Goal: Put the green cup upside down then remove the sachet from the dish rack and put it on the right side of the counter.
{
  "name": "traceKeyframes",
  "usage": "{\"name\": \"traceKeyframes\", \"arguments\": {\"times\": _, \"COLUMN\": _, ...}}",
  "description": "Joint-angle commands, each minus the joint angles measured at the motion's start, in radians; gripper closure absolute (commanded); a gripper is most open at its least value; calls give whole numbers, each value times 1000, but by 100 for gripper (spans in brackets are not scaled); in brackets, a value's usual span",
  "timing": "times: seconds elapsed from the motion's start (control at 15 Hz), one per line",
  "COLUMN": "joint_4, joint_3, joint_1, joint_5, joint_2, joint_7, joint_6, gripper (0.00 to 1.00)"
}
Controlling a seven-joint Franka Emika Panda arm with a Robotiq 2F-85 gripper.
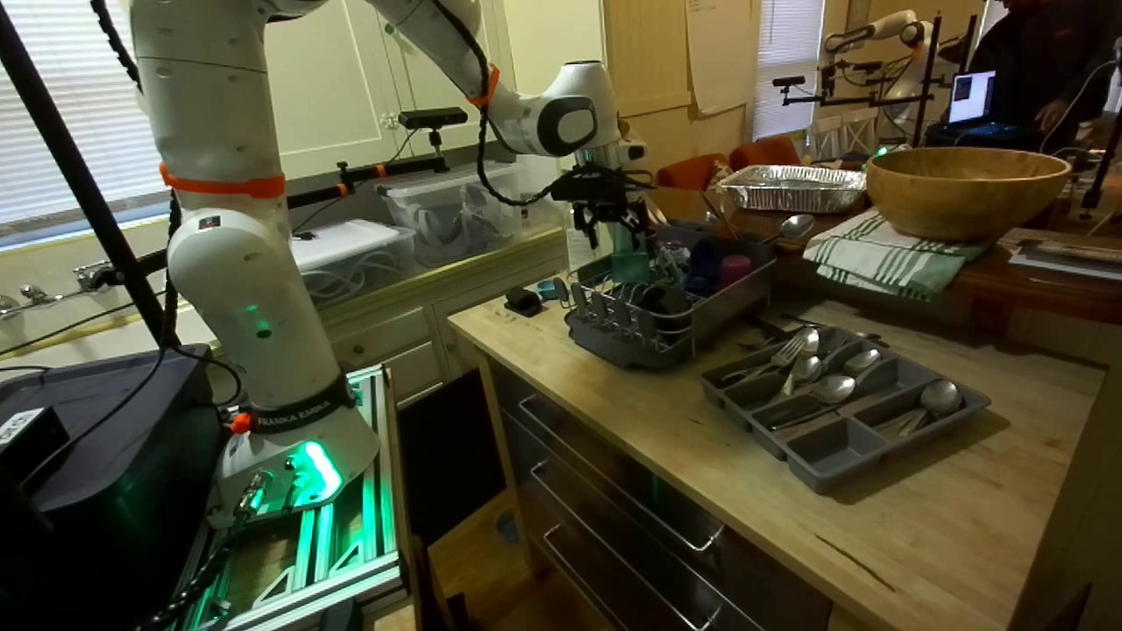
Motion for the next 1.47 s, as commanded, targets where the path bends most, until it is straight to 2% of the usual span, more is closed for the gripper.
{"name": "traceKeyframes", "arguments": {"times": 0.0, "joint_4": 40, "joint_3": 28, "joint_1": -31, "joint_5": -28, "joint_2": 26, "joint_7": -181, "joint_6": -39, "gripper": 0}}
{"name": "traceKeyframes", "arguments": {"times": 0.27, "joint_4": 87, "joint_3": 17, "joint_1": -37, "joint_5": -90, "joint_2": 43, "joint_7": -331, "joint_6": -106, "gripper": 0}}
{"name": "traceKeyframes", "arguments": {"times": 0.33, "joint_4": 44, "joint_3": 20, "joint_1": -29, "joint_5": -60, "joint_2": 19, "joint_7": -271, "joint_6": -48, "gripper": 0}}
{"name": "traceKeyframes", "arguments": {"times": 0.8, "joint_4": 51, "joint_3": 22, "joint_1": -31, "joint_5": -62, "joint_2": 21, "joint_7": -276, "joint_6": -54, "gripper": 0}}
{"name": "traceKeyframes", "arguments": {"times": 0.87, "joint_4": 49, "joint_3": 26, "joint_1": -35, "joint_5": -85, "joint_2": 27, "joint_7": -342, "joint_6": 14, "gripper": 0}}
{"name": "traceKeyframes", "arguments": {"times": 1.0, "joint_4": 56, "joint_3": 33, "joint_1": -43, "joint_5": -99, "joint_2": 38, "joint_7": -436, "joint_6": 72, "gripper": 0}}
{"name": "traceKeyframes", "arguments": {"times": 1.2, "joint_4": 66, "joint_3": 45, "joint_1": -54, "joint_5": -98, "joint_2": 51, "joint_7": -589, "joint_6": 127, "gripper": 0}}
{"name": "traceKeyframes", "arguments": {"times": 1.4, "joint_4": 81, "joint_3": 72, "joint_1": -75, "joint_5": -66, "joint_2": 69, "joint_7": -777, "joint_6": 134, "gripper": 0}}
